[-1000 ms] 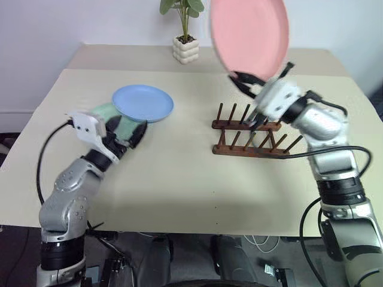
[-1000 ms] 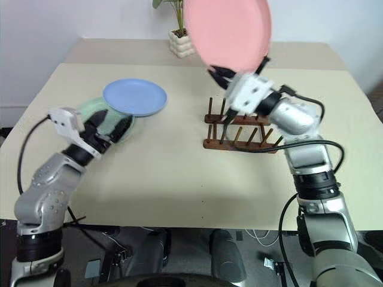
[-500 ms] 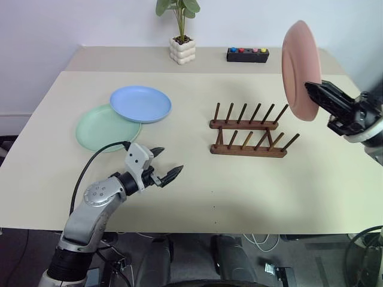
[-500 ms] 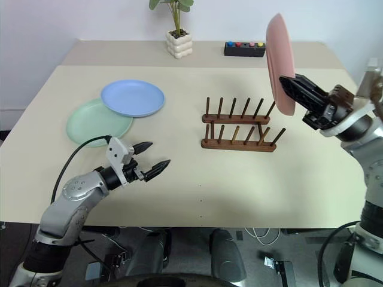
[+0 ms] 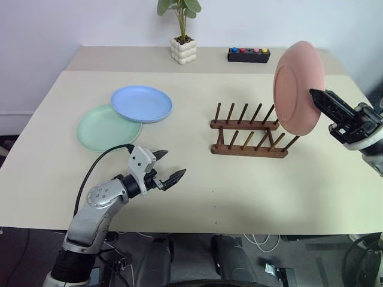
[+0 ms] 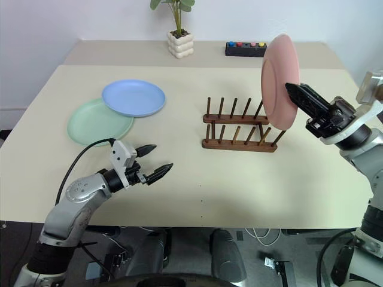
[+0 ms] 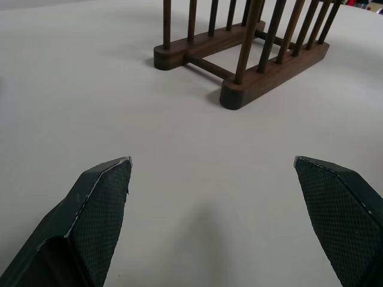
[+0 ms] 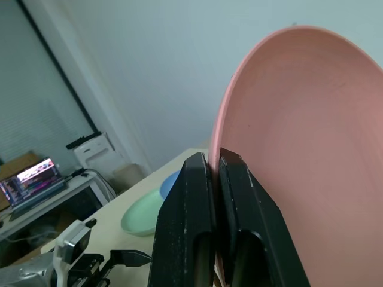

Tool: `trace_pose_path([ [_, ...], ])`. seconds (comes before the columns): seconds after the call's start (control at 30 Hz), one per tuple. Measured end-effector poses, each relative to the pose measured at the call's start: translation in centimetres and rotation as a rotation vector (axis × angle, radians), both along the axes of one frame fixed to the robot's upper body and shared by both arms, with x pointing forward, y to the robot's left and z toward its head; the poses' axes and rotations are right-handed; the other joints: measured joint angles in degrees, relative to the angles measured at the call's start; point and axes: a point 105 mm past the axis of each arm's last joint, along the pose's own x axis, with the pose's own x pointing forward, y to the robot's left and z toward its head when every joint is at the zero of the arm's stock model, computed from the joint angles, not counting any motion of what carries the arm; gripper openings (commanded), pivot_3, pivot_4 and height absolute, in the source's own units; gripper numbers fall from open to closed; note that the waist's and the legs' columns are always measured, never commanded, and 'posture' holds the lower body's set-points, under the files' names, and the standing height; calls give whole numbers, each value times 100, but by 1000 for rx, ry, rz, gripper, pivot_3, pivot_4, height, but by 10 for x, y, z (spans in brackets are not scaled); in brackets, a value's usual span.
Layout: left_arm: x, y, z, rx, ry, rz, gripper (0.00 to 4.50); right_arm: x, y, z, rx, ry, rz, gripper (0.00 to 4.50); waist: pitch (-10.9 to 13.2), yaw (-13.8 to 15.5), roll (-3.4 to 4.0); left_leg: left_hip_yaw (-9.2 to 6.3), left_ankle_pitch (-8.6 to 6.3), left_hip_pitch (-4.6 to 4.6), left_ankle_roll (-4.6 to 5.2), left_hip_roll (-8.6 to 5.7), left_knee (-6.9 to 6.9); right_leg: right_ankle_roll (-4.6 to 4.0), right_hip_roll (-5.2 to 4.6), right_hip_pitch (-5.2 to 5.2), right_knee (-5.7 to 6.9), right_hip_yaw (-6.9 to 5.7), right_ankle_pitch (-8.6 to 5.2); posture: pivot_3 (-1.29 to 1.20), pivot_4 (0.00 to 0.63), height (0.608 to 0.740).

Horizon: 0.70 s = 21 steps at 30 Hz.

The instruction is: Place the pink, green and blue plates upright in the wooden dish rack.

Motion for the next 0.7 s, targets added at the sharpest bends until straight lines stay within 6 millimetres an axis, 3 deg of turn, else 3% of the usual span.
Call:
trace_pose_path([
  [0.53,-1,-1,-1,-13,7,1,4439,6,-17,-22,99,98,-56,0,0,-2,1,0,0,0,0,0,0,0,1,0,0,0,0,0,150,730],
  [0.63,-1,-1,-1,-13,7,0,4500,6,-18,-22,105,101,-60,980,0,0,1,0,0,0,0,0,1,1,1,0,0,0,0,0,150,730],
  [0.7,-1,-1,-1,-14,7,0,4500,7,-18,-23,107,105,-64,1905,0,-1,1,0,0,0,0,0,0,1,1,0,0,0,0,0,150,730],
])
